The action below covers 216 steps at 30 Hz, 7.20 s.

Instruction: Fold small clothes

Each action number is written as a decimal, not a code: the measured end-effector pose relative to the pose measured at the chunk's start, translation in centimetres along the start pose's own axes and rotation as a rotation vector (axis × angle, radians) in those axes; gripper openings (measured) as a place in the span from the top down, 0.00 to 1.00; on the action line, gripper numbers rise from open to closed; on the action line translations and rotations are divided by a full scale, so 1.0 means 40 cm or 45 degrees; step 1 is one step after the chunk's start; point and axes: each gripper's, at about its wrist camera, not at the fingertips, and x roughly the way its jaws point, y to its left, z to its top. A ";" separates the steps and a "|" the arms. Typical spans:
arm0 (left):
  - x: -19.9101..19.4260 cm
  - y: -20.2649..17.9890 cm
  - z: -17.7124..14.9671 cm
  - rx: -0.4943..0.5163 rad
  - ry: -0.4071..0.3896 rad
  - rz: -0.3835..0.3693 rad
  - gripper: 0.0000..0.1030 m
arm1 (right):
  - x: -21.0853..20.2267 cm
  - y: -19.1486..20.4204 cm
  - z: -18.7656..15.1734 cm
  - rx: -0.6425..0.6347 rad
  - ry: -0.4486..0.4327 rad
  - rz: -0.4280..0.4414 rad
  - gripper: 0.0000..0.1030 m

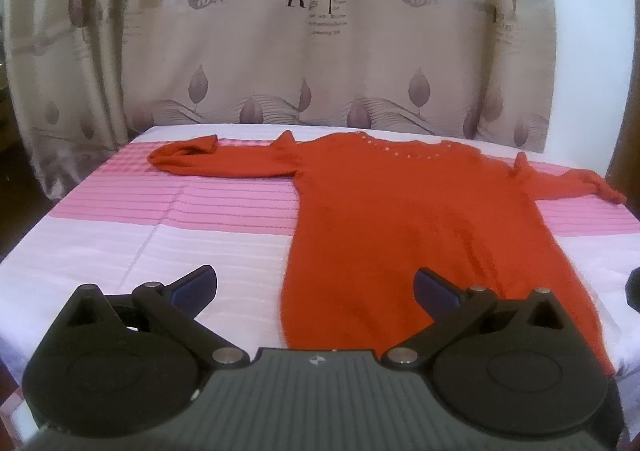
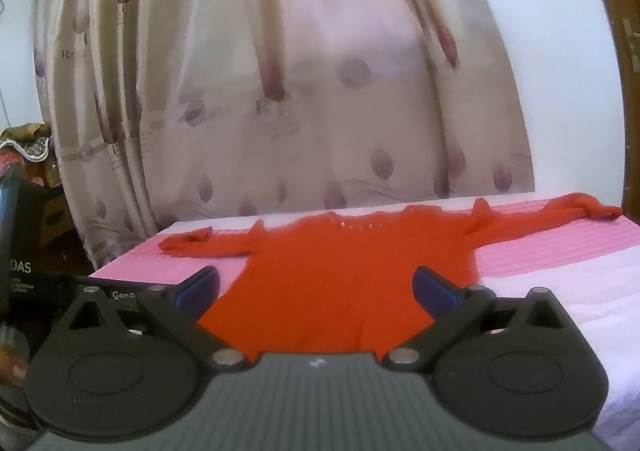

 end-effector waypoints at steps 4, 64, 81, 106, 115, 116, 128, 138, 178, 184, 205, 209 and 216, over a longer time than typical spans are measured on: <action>0.006 0.000 0.005 0.010 0.006 0.019 0.00 | 0.007 -0.007 -0.003 -0.007 0.011 0.013 0.00; 0.899 0.546 0.360 0.472 0.063 0.110 0.86 | 0.361 -0.083 -0.093 0.217 0.536 -0.032 0.00; 0.702 0.905 0.276 -0.442 -0.011 0.548 0.80 | 0.331 -0.073 -0.085 0.228 0.509 -0.014 0.00; 0.491 0.368 0.112 -0.377 0.011 0.026 0.05 | 0.273 -0.906 0.096 0.907 0.106 -0.272 0.00; 0.514 0.397 0.095 -0.501 0.033 0.018 0.01 | 0.415 -1.274 0.113 1.133 0.014 -0.398 0.29; 0.516 0.399 0.099 -0.504 0.027 0.022 0.01 | 0.425 -1.292 0.109 1.172 -0.003 -0.399 0.29; 0.523 0.374 0.111 -0.422 0.071 0.118 0.00 | 0.455 -1.402 0.239 1.025 -0.114 -0.549 0.93; 0.522 0.375 0.110 -0.420 0.070 0.122 0.00 | 0.281 -1.486 0.125 1.262 -0.210 -0.528 0.91; 0.133 0.321 -0.112 -0.276 0.283 -0.390 0.98 | 0.029 -0.380 -0.098 0.290 0.501 0.017 0.92; 0.061 0.360 -0.088 -0.314 0.151 -0.358 0.71 | -0.019 -0.435 -0.061 0.459 0.443 0.063 0.89; 0.413 0.190 0.085 -0.265 -0.110 -0.184 0.00 | 0.283 -1.286 0.099 1.204 -0.047 -0.312 0.07; 0.465 0.213 0.072 -0.356 0.009 -0.272 0.00 | 0.386 -1.335 0.111 1.195 -0.016 -0.282 0.10; 0.484 0.265 0.058 -0.541 0.004 -0.324 0.00 | 0.529 -1.342 0.153 0.951 0.062 -0.335 0.30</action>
